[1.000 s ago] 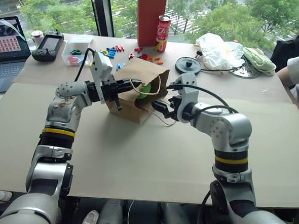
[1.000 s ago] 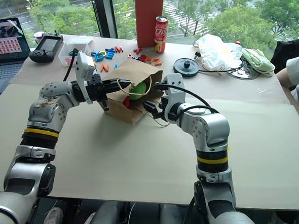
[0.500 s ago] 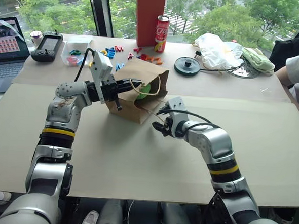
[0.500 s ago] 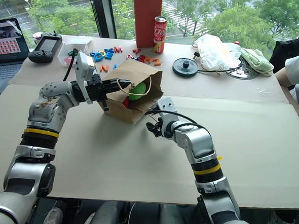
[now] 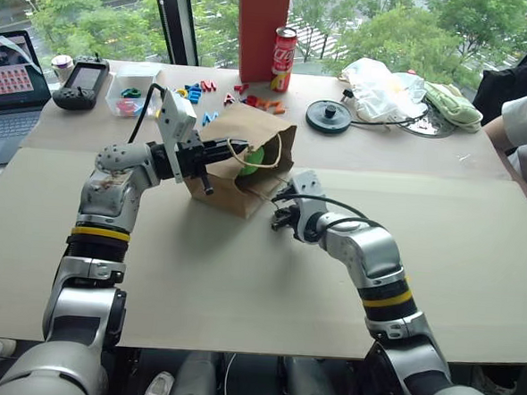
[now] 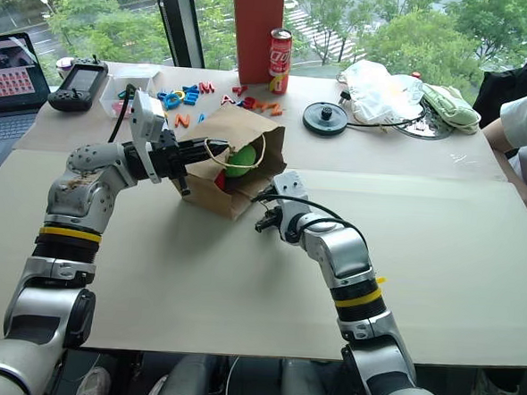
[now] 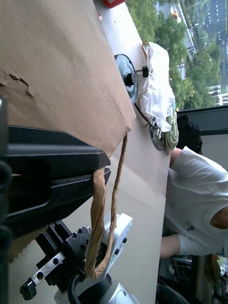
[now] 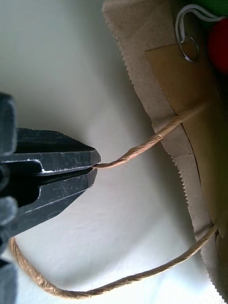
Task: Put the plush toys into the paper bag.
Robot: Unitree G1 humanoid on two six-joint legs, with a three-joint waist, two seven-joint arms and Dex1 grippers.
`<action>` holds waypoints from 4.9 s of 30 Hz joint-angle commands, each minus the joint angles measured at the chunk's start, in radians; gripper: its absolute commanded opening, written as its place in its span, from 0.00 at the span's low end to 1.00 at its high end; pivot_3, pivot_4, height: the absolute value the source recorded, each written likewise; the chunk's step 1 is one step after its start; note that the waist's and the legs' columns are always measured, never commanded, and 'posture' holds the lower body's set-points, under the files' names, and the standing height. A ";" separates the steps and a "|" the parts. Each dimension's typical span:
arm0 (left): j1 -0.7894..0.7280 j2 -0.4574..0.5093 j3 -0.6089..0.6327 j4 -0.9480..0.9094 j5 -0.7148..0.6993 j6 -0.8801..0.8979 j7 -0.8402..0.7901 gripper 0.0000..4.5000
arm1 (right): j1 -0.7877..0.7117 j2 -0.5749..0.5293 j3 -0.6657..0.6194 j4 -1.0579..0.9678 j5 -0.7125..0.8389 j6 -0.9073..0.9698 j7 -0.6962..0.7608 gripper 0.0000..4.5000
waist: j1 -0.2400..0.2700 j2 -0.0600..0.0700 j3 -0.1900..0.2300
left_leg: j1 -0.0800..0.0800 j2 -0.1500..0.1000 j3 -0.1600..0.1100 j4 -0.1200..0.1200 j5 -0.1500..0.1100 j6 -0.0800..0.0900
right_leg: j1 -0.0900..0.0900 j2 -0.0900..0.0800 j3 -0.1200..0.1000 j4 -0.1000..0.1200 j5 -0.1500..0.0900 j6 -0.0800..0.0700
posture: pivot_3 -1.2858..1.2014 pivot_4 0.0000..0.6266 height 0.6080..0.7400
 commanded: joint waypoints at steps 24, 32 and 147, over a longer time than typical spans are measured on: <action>0.106 -0.177 0.077 -0.159 -0.102 0.105 0.272 0.00 | -0.037 -0.272 0.026 -0.577 -0.021 0.131 0.021 0.00 | 0.024 0.000 0.000 | 0.002 -0.001 0.000 0.001 0.000 0.000 | 0.002 -0.001 0.001 -0.004 0.000 0.000 | 0.52 0.24 0.99; 0.083 -0.151 0.090 -0.213 -0.187 0.231 0.248 0.36 | -0.053 -0.246 -0.095 -0.611 0.045 0.144 0.059 0.57 | 0.024 0.000 0.000 | 0.002 -0.001 0.000 0.001 0.000 0.000 | 0.001 -0.001 0.001 -0.004 0.000 0.000 | 0.52 0.24 0.99; 0.100 0.160 -0.027 -0.126 -0.135 0.091 -0.318 0.00 | 0.086 -0.645 -0.382 -0.321 0.254 0.023 0.402 0.00 | 0.021 0.000 0.001 | 0.005 0.001 0.002 -0.002 0.000 0.000 | 0.002 0.001 0.002 -0.006 -0.001 -0.001 | 0.52 0.24 0.99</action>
